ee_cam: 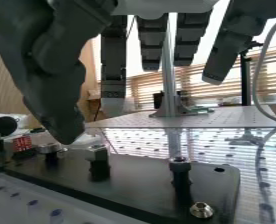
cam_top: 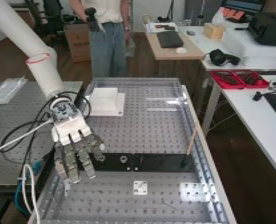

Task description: Grab the larger nut and place it in the white container

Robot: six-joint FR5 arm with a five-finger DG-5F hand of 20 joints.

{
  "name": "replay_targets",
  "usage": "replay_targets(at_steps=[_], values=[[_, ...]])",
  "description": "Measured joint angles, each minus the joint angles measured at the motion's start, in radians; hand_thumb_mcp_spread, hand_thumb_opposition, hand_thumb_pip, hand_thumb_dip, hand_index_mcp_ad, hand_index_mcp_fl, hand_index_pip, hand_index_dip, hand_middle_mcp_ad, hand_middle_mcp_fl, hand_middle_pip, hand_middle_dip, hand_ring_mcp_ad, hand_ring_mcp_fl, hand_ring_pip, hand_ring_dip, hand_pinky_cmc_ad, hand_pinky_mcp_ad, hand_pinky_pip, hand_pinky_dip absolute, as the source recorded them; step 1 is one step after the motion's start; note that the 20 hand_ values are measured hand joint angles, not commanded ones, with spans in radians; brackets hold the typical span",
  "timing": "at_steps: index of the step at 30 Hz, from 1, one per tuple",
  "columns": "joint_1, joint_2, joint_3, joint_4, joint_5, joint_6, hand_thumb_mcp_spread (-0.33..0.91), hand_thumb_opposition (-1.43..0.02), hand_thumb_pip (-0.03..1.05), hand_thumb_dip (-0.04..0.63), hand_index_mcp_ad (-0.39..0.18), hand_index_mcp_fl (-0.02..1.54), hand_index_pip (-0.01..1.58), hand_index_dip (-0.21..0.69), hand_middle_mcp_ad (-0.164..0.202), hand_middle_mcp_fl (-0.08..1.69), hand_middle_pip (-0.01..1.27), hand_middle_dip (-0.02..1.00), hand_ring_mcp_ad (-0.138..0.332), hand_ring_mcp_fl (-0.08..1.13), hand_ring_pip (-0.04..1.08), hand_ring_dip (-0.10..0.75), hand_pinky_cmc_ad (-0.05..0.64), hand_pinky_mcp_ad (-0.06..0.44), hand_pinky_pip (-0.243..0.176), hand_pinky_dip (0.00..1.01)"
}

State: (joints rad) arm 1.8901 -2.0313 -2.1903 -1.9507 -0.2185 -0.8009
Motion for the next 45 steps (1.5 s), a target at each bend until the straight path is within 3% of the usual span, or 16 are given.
replay_targets(at_steps=[5, 20, 45], values=[[-0.004, -0.01, 0.018, -0.081, 0.0, 0.064, 0.31, -0.82, 0.68, 0.222, -0.093, 0.02, 1.56, 0.234, 0.075, 0.04, 0.13, 0.22, 0.152, 0.0, 0.17, 0.077, 0.314, 0.243, -0.089, 0.63], [-0.012, -0.046, 0.063, -0.21, -0.021, 0.173, 0.31, -0.82, 0.68, 0.22, -0.091, 0.11, 1.56, 0.234, 0.075, 0.06, 0.13, 0.22, 0.152, 0.0, 0.17, 0.077, 0.314, 0.243, -0.089, 0.65], [-0.039, -0.045, 0.063, -0.206, -0.064, 0.16, 0.33, -0.82, 0.67, 0.239, -0.094, 0.17, 1.56, 0.234, 0.075, 0.05, 0.13, 0.23, 0.148, 0.0, 0.16, 0.077, 0.314, 0.243, -0.089, 0.65]])
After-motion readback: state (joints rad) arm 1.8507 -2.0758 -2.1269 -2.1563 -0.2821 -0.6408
